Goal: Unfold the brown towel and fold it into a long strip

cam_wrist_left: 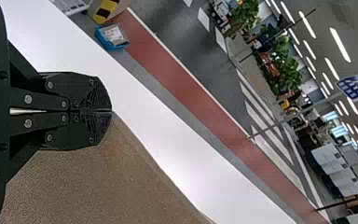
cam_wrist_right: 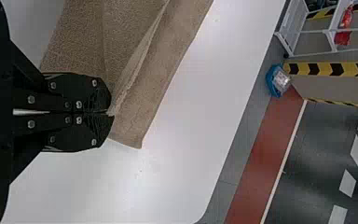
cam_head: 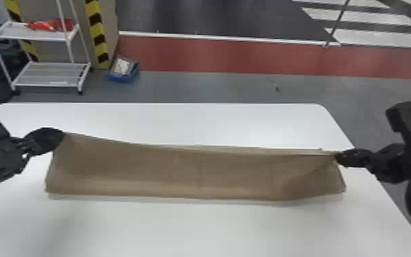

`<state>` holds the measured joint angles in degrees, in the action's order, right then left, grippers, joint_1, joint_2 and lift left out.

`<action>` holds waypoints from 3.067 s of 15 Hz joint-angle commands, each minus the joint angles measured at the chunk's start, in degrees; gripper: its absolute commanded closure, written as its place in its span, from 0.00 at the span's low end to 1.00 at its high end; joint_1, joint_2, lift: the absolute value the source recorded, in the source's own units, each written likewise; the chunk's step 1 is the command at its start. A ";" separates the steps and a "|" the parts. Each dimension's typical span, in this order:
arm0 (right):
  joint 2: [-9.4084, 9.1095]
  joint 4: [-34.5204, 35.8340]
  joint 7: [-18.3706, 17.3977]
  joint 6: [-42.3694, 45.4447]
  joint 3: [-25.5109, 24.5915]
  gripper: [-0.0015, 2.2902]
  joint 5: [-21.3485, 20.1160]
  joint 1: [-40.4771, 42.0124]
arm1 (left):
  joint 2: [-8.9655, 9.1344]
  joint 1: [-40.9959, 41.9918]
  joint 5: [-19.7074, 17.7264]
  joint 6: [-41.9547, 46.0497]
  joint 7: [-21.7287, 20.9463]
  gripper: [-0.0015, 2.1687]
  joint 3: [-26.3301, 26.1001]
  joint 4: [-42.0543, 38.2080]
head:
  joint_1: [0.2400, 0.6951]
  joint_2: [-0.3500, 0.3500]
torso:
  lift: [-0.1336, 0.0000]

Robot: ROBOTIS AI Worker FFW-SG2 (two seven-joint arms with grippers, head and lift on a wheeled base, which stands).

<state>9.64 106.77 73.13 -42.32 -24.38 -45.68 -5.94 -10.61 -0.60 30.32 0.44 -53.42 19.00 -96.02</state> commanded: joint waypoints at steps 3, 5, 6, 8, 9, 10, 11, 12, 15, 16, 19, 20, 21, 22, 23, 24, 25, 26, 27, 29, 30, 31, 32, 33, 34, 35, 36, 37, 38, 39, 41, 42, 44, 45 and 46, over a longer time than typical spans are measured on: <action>0.65 -1.39 -0.26 -0.89 2.24 0.98 -1.25 -3.38 | -0.12 -0.27 0.62 -0.40 0.42 0.61 -0.02 0.66 | 1.00 0.35 | 0.08; 0.82 -2.79 -0.79 -0.71 3.64 0.98 -3.01 -4.52 | -0.03 -0.36 0.62 -0.40 0.77 0.61 -0.02 0.74 | 1.00 0.36 | 0.08; 0.91 -3.58 -1.23 -0.71 4.35 0.98 -3.80 -5.05 | -0.03 -0.36 0.62 -0.40 1.30 0.61 -0.11 0.74 | 1.00 0.36 | 0.08; 0.82 -5.52 -3.60 -0.71 5.58 0.92 -4.85 -5.66 | -0.03 -0.45 0.62 -0.23 1.65 0.60 -0.37 1.18 | 1.00 0.37 | 0.08; 0.73 -6.40 -6.59 -0.71 6.10 0.73 -4.85 -5.66 | 0.06 -0.36 0.44 0.13 2.97 0.52 -0.37 1.54 | 1.00 0.37 | 0.08; 0.56 -7.19 -9.40 -0.71 6.72 0.45 -4.85 -5.75 | 0.06 -0.10 0.09 0.48 3.94 0.35 -0.46 1.71 | 1.00 0.36 | 0.08; 0.38 -7.89 -12.66 -0.71 7.51 0.09 -4.85 -5.84 | 0.15 0.16 -0.26 0.65 5.08 0.11 -0.55 1.97 | 1.00 0.35 | 0.08; 0.21 -8.07 -15.56 -0.71 8.12 0.00 -4.85 -5.84 | 0.23 0.52 -0.35 0.65 6.66 0.01 -0.55 1.97 | 1.00 0.35 | 0.08; -0.32 -8.59 -24.35 -0.54 8.12 0.02 -3.62 -5.92 | 0.23 1.66 -2.02 1.00 10.53 0.00 -0.37 1.89 | 1.00 0.35 | 0.08; -0.85 -8.59 -26.28 -0.54 7.51 0.02 -3.45 -5.92 | 0.23 2.01 -2.98 1.71 11.58 0.01 -0.02 1.89 | 1.00 0.34 | 0.08; -3.04 -3.41 -31.55 -0.89 4.08 0.03 2.88 -3.02 | 0.23 3.59 -12.13 3.99 13.96 0.01 2.79 1.89 | 1.00 0.33 | 0.08; -5.15 0.55 -31.73 -0.89 2.68 0.03 5.69 -0.74 | 0.32 4.12 -17.66 3.99 13.87 0.01 4.11 1.89 | 1.00 0.33 | 0.08; -7.61 5.12 -32.26 -0.89 2.06 0.03 8.51 2.69 | 0.76 4.82 -23.55 3.82 13.69 0.02 5.61 1.97 | 1.00 0.34 | 0.08; -9.46 8.98 -32.87 -0.36 2.15 0.03 11.06 6.29 | 1.20 5.79 -27.95 4.17 13.60 0.02 6.66 1.97 | 1.00 0.36 | 0.08; -9.69 13.20 -35.07 0.17 2.68 0.03 15.10 10.77 | 1.64 7.11 -33.13 5.75 13.60 0.02 6.92 1.89 | 1.00 0.38 | 0.08; -9.69 16.19 -37.00 1.05 3.38 0.03 18.44 14.64 | 2.52 7.99 -37.70 5.75 13.78 0.02 7.36 1.89 | 1.00 0.41 | 0.08; -9.69 18.83 -40.87 3.51 5.05 0.03 21.34 19.12 | 3.75 8.95 -42.01 4.87 13.96 0.02 7.63 1.89 | 1.00 0.43 | 0.08; -9.69 20.15 -46.85 9.13 8.04 0.03 23.18 24.05 | 5.07 10.18 -42.71 4.52 16.07 0.02 7.45 1.18 | 1.00 0.45 | 0.08; -9.69 20.94 -52.21 12.47 10.23 0.03 25.38 27.74 | 6.48 11.24 -42.71 2.94 18.53 0.02 7.01 0.04 | 1.00 0.48 | 0.08; -9.69 21.29 -62.05 19.50 15.24 0.03 30.92 34.07 | 8.23 14.58 -48.42 -4.27 24.59 0.02 6.57 -3.12 | 1.00 0.53 | 0.08; -9.69 21.55 -64.86 20.03 17.53 0.03 32.94 35.65 | 8.85 17.30 -49.48 -4.09 26.35 0.02 6.57 -4.88 | 1.00 0.55 | 0.08; -9.69 21.46 -66.89 22.14 19.64 0.03 33.64 36.79 | 9.46 19.94 -49.48 -3.57 27.32 0.02 6.66 -6.73 | 1.00 0.59 | 0.08; -9.69 21.46 -68.82 26.01 21.75 0.03 33.64 38.37 | 9.55 22.75 -49.48 -2.86 27.49 0.02 6.66 -8.48 | 1.00 0.62 | 0.08; -9.69 21.55 -72.16 29.70 23.77 0.03 33.64 40.13 | 10.08 24.77 -49.57 -2.69 27.67 0.02 6.75 -10.33 | 1.00 0.69 | 0.08; -9.69 21.46 -74.88 33.92 25.44 0.03 33.64 42.33 | 10.75 26.80 -49.57 -2.34 28.02 0.02 6.75 -12.26 | 1.00 0.71 | 0.08; -9.69 21.46 -76.29 35.32 26.67 0.03 33.64 43.73 | 10.75 28.73 -49.48 -2.34 29.42 0.02 6.57 -13.93 | 1.00 0.74 | 0.08; -9.69 21.20 -76.29 35.32 27.37 0.04 33.64 44.52 | 10.75 29.87 -49.48 -2.34 31.18 0.03 5.78 -14.90 | 1.00 0.76 | 0.08; -9.69 20.85 -76.29 35.85 27.90 0.04 33.64 45.23 | 10.75 30.75 -49.13 -2.16 33.64 0.03 4.81 -15.60 | 1.00 0.80 | 0.08; -9.69 20.06 -76.38 37.61 28.34 0.04 34.08 45.49 | 10.75 31.89 -47.72 -0.23 35.75 0.03 3.76 -16.39 | 1.00 0.83 | 0.08; -9.69 19.44 -76.38 38.66 28.69 0.04 34.96 45.49 | 10.75 33.12 -45.70 5.05 37.42 0.03 2.44 -16.57 | 1.00 0.84 | 0.08; -9.69 18.83 -76.38 39.37 29.13 0.04 35.84 45.58 | 10.75 34.62 -43.15 9.79 39.00 0.03 -0.11 -16.92 | 1.00 0.86 | 0.08; -9.69 18.74 -76.38 39.89 29.48 0.04 35.93 45.67 | 10.75 35.06 -42.98 9.79 39.53 0.03 -0.55 -17.10 | 1.00 0.87 | 0.08; -9.69 18.65 -76.29 40.60 30.62 0.04 35.84 45.84 | 10.75 36.11 -39.81 12.43 41.99 0.03 -2.04 -17.27 | 1.00 0.85 | 0.08; -9.69 18.74 -76.38 40.60 31.33 0.04 35.49 45.76 | 10.75 36.99 -37.97 14.01 43.22 0.03 -3.10 -17.80 | 1.00 0.85 | 0.08; -9.69 18.74 -76.38 40.60 31.68 0.04 35.23 45.76 | 10.75 37.61 -37.70 14.72 43.40 0.03 -3.45 -18.06 | 1.00 0.85 | 0.08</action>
<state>0.18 125.47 -3.21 -1.76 6.55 -10.07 39.88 0.00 36.01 -8.76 13.54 -10.22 16.44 -113.63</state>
